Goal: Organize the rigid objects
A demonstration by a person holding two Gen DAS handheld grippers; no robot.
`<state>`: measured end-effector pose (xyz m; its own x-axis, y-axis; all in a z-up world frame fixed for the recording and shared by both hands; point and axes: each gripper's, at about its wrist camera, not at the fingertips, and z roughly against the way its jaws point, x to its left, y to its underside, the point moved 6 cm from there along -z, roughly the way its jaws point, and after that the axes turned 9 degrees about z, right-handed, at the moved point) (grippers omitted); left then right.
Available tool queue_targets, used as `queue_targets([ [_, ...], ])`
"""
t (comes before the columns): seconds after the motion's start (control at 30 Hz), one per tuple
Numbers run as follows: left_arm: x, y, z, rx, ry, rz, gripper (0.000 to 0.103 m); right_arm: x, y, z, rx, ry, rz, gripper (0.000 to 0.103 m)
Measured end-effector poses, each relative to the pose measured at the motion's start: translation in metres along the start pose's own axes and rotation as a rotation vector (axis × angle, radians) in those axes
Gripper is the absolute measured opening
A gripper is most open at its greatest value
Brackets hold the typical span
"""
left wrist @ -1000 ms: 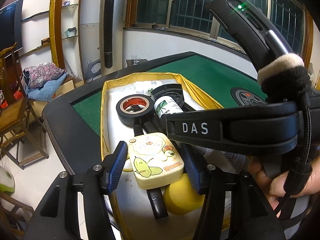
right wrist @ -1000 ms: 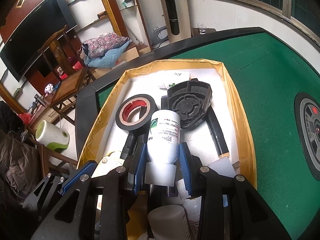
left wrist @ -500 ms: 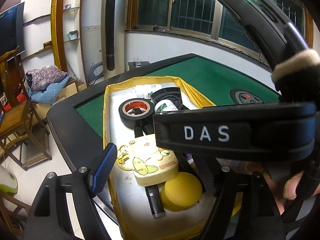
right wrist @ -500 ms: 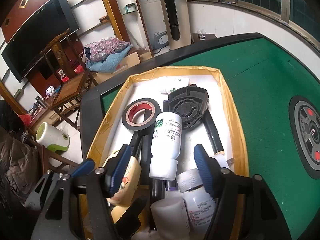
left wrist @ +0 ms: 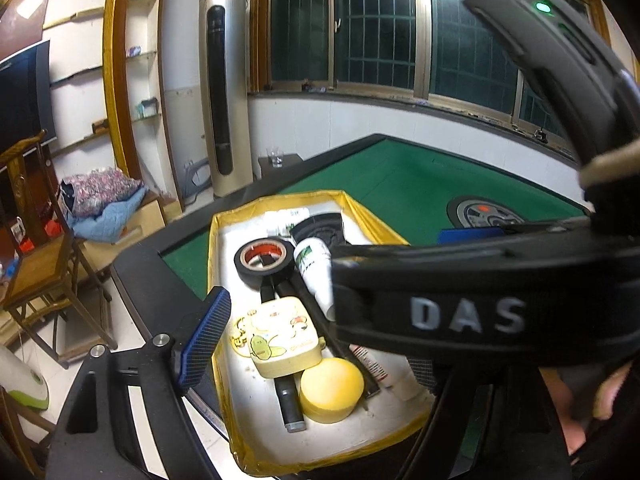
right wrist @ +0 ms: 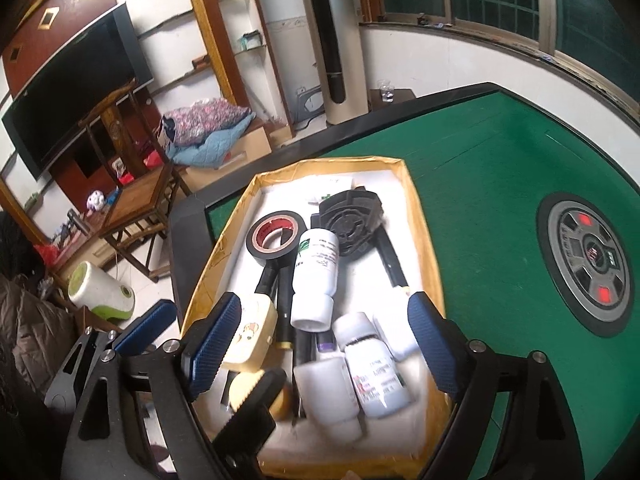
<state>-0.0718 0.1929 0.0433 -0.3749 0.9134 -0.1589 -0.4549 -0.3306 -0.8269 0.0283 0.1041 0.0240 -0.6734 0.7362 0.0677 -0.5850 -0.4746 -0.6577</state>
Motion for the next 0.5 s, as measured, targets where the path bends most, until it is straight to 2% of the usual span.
queue_targets([
  [0.17,-0.007,-0.001,0.018,-0.015,0.006,0.015,0.081,-0.002,0.006,0.025,-0.037,0.019,-0.003,0.084],
  [0.4,-0.027,0.005,0.065,-0.063,0.011,-0.005,0.081,-0.002,0.028,0.065,-0.091,0.025,-0.014,0.087],
  [0.5,-0.035,0.012,0.081,-0.064,0.046,-0.001,0.081,-0.001,0.041,0.079,-0.112,0.012,-0.018,0.088],
])
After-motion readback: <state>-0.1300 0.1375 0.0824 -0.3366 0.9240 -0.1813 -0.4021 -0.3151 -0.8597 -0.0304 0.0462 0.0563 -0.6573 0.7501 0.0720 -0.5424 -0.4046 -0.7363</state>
